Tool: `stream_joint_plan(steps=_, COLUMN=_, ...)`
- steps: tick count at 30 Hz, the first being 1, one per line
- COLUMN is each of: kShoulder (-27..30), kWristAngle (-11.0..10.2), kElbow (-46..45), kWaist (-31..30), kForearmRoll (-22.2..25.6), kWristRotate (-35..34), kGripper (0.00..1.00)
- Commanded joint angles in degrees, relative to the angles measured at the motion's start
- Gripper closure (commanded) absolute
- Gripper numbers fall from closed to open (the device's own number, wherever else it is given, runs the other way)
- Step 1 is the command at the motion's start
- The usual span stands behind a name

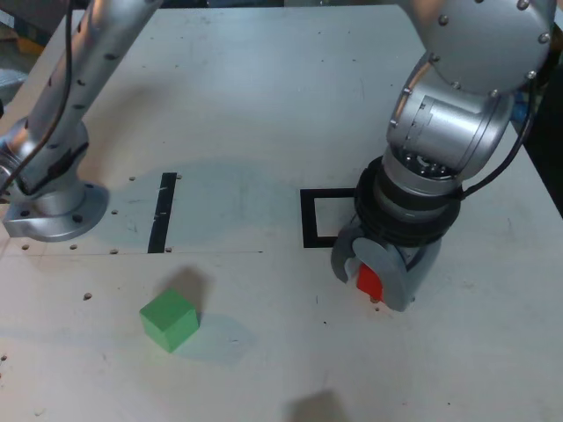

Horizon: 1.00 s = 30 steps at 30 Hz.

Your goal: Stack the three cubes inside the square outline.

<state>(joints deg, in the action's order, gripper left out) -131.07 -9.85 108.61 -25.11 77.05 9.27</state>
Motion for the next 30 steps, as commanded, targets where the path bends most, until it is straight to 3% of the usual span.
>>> stream_joint_plan(steps=1, kShoulder=0.13, kWristAngle=-0.14, kElbow=1.13, kWaist=0.16, kForearmRoll=1.36, kWristRotate=0.18, kGripper=0.77)
stream_joint_plan(steps=8, kShoulder=3.16, kWristAngle=0.13, kElbow=4.04, kWaist=4.31, kForearmRoll=6.8, kWristRotate=-2.71, kGripper=0.78)
stream_joint_plan(steps=16, kShoulder=7.08, kWristAngle=2.77, kElbow=0.18, kWaist=12.52, kForearmRoll=7.59, kWristRotate=-10.49, kGripper=0.77)
stream_joint_plan(steps=24, kShoulder=7.34, kWristAngle=3.76, kElbow=-4.93, kWaist=16.85, kForearmRoll=5.83, kWristRotate=-13.07, kGripper=0.77)
stream_joint_plan(steps=30, kShoulder=8.11, kWristAngle=5.85, kElbow=-10.72, kWaist=17.29, kForearmRoll=0.03, kWristRotate=-14.72, kGripper=0.77)
